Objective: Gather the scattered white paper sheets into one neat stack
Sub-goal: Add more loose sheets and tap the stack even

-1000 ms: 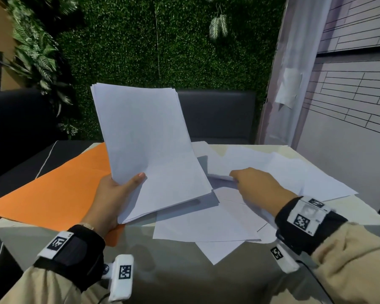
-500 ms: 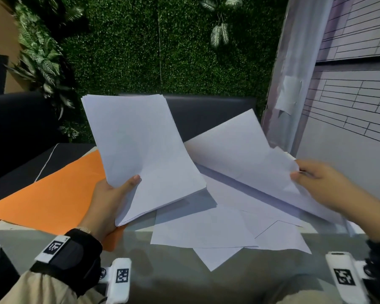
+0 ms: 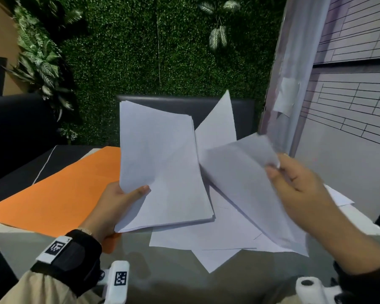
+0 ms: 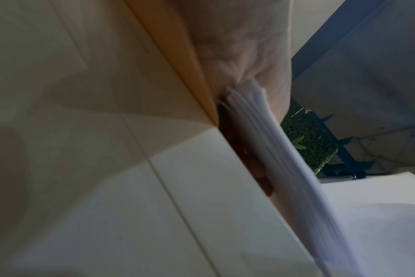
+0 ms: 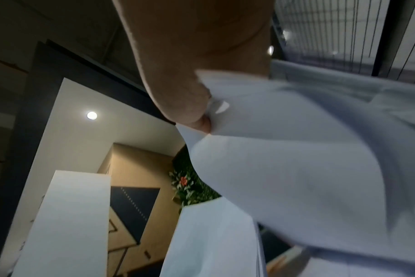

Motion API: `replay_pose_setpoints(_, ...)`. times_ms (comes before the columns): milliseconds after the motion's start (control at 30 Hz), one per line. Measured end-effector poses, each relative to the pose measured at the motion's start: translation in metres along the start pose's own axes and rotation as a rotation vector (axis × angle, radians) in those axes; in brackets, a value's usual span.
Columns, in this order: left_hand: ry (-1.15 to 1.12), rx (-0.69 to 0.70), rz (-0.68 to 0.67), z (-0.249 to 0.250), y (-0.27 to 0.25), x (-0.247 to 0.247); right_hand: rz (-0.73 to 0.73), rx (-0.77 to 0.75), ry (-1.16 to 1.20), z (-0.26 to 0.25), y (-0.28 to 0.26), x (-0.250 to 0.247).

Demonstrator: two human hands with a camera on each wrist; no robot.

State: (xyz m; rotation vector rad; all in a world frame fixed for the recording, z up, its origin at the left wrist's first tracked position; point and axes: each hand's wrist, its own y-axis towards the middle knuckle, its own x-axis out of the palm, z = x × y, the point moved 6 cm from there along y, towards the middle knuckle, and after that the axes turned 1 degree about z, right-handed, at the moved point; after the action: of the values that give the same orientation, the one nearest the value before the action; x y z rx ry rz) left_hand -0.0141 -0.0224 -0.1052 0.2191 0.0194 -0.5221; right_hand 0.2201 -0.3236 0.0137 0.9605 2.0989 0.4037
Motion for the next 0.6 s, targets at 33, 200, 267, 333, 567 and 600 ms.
replay_pose_setpoints(33,0.004,-0.007,-0.017,0.0,0.0,0.001,-0.033,-0.015,-0.012,-0.003,-0.004,0.013)
replay_pose_setpoints(200,0.009,-0.015,-0.05,0.003,-0.002,0.004,-0.366,0.111,-0.122,0.005,-0.02,0.081)
replay_pose_setpoints(267,0.018,-0.025,-0.059,0.002,-0.002,0.005,-0.429,0.128,-0.192,0.008,-0.022,0.093)
replay_pose_setpoints(333,0.029,-0.023,-0.065,0.003,-0.002,0.006,-0.434,0.134,-0.227,0.01,-0.018,0.097)
replay_pose_setpoints(567,0.083,-0.015,-0.069,0.007,-0.004,0.006,-0.591,0.098,-0.355,0.015,-0.018,0.121)
replay_pose_setpoints(600,0.084,-0.019,-0.071,0.008,-0.005,0.006,-0.607,0.092,-0.355,0.015,-0.02,0.121)
